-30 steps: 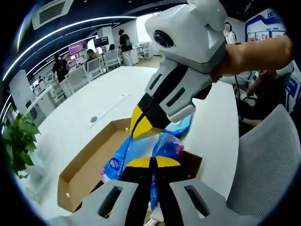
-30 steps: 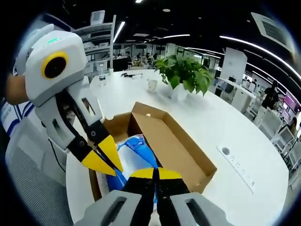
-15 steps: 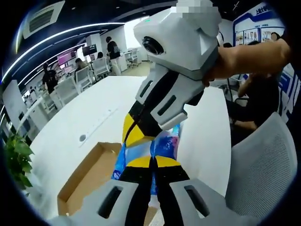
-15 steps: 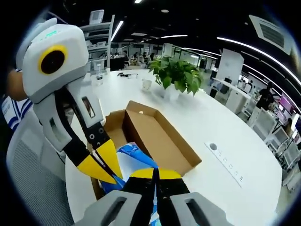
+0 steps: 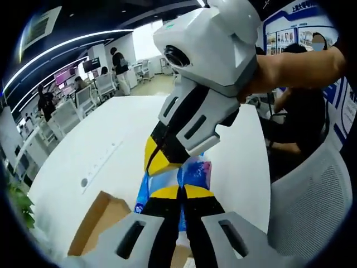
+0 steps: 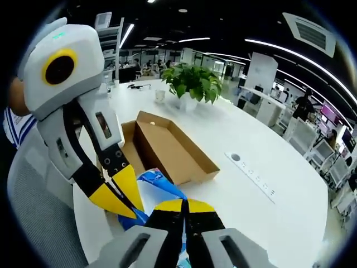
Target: Operate the shoe box by opening the lid, removing the specified soft item, and placing it in the target area until the item is outside and the box remains undamaged.
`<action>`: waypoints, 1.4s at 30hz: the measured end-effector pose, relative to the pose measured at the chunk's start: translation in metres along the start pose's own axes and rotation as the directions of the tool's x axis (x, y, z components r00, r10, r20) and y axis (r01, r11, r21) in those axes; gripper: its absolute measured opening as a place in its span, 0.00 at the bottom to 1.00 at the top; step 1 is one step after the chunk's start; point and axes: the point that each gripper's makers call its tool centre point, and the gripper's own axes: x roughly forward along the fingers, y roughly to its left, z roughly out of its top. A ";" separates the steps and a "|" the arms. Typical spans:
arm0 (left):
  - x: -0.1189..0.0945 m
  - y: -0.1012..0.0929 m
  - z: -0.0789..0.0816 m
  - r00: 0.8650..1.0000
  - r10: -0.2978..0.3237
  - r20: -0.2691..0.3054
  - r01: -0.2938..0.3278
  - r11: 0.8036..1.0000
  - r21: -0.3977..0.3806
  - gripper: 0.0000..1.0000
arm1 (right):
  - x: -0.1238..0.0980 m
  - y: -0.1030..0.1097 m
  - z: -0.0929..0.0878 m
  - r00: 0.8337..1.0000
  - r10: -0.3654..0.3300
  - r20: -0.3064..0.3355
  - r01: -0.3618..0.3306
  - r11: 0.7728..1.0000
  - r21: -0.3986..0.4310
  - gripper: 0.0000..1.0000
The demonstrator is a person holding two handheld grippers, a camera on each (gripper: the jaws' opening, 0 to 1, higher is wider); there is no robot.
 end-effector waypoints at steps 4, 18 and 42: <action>0.011 -0.005 0.009 1.000 -0.015 -0.004 0.015 1.000 0.018 0.00 | -0.010 -0.011 -0.011 1.000 -0.017 -0.008 0.017 1.000 0.015 0.00; 0.054 -0.019 0.042 0.998 -0.065 -0.007 0.065 0.997 0.049 0.00 | -0.037 -0.048 -0.044 0.997 -0.071 -0.027 0.072 0.996 0.056 0.00; 0.130 -0.033 0.073 0.990 -0.142 -0.022 0.143 0.988 0.051 0.00 | -0.067 -0.099 -0.106 0.987 -0.138 -0.088 0.147 0.983 0.110 0.00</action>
